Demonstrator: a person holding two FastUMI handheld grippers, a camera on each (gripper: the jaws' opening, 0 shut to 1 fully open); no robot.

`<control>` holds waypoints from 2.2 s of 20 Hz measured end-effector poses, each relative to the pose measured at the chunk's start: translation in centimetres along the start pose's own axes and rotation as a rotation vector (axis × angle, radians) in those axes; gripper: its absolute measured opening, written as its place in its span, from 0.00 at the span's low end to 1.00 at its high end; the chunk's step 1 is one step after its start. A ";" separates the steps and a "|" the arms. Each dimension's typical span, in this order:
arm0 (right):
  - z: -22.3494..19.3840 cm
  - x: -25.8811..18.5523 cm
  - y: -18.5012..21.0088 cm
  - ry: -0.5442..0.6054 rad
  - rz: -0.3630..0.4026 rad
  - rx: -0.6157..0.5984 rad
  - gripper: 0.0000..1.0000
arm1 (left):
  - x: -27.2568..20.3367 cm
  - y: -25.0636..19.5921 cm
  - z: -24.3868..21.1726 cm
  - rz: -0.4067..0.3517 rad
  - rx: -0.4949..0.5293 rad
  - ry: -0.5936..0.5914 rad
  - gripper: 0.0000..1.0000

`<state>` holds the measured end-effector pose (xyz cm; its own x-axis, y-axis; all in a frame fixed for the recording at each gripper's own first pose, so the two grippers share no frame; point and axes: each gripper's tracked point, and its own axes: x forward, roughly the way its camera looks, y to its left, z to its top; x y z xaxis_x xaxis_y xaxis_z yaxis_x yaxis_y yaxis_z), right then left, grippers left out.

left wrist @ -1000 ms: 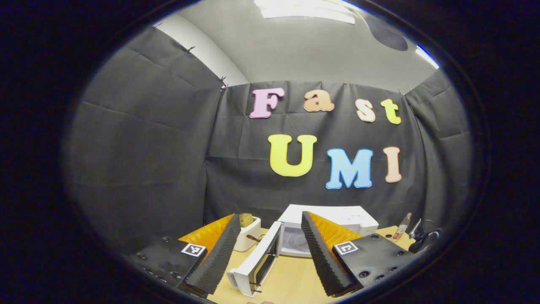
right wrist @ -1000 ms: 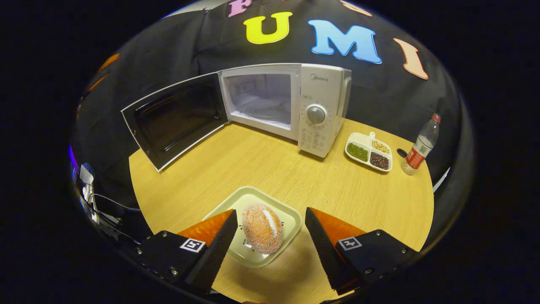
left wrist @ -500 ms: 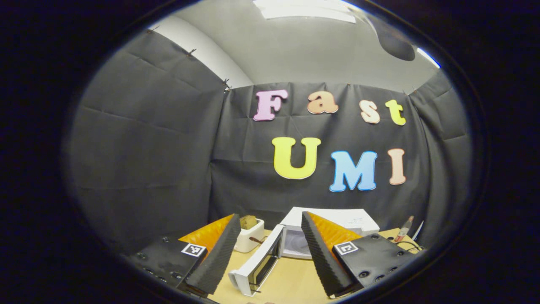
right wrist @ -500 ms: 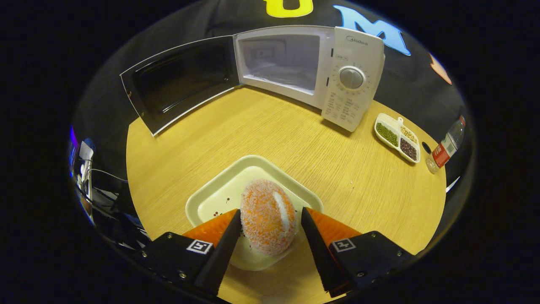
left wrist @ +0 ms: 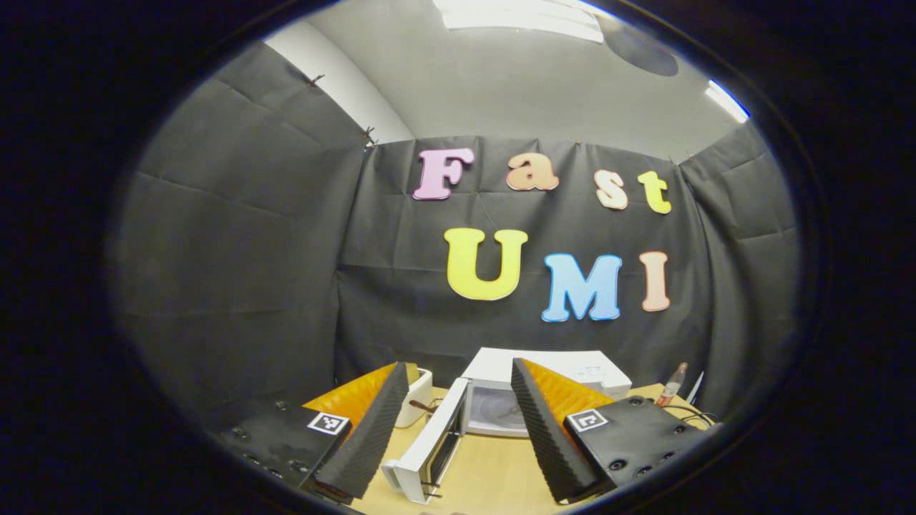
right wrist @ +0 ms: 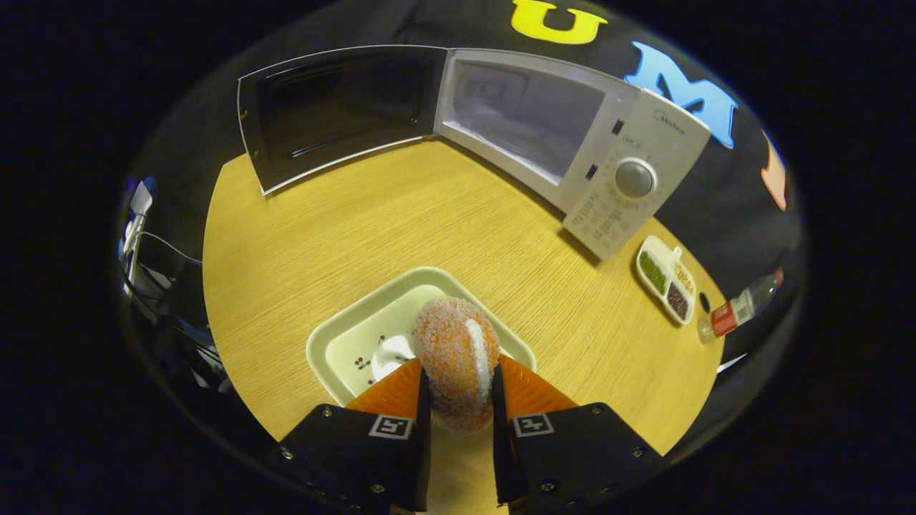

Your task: Open the microwave oven with the left hand, put the food in, and close the microwave oven.

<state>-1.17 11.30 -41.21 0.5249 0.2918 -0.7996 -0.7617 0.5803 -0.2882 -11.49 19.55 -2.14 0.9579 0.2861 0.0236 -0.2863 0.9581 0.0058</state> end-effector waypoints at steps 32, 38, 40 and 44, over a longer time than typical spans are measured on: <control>27.9 15.3 -12.0 -0.229 -0.554 -0.854 0.36 | -2.9 11.6 -0.1 0.285 0.071 0.073 0.94; 29.7 18.4 -13.4 -0.225 -0.587 -0.896 0.36 | -2.7 12.2 -1.1 0.300 0.095 0.118 0.99; 29.6 19.4 -14.0 -0.201 -0.592 -0.902 0.36 | -2.6 12.0 -1.6 0.307 0.094 0.136 0.96; 29.4 20.9 -14.9 -0.165 -0.581 -0.873 0.44 | -3.4 12.2 -1.7 0.328 0.107 0.152 0.99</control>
<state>32.35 31.11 -38.08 0.8909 0.2833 -0.3551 -0.3518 -0.0645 -0.9339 -18.17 30.31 -3.83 0.8050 0.5835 -0.1073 -0.5709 0.8111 0.1273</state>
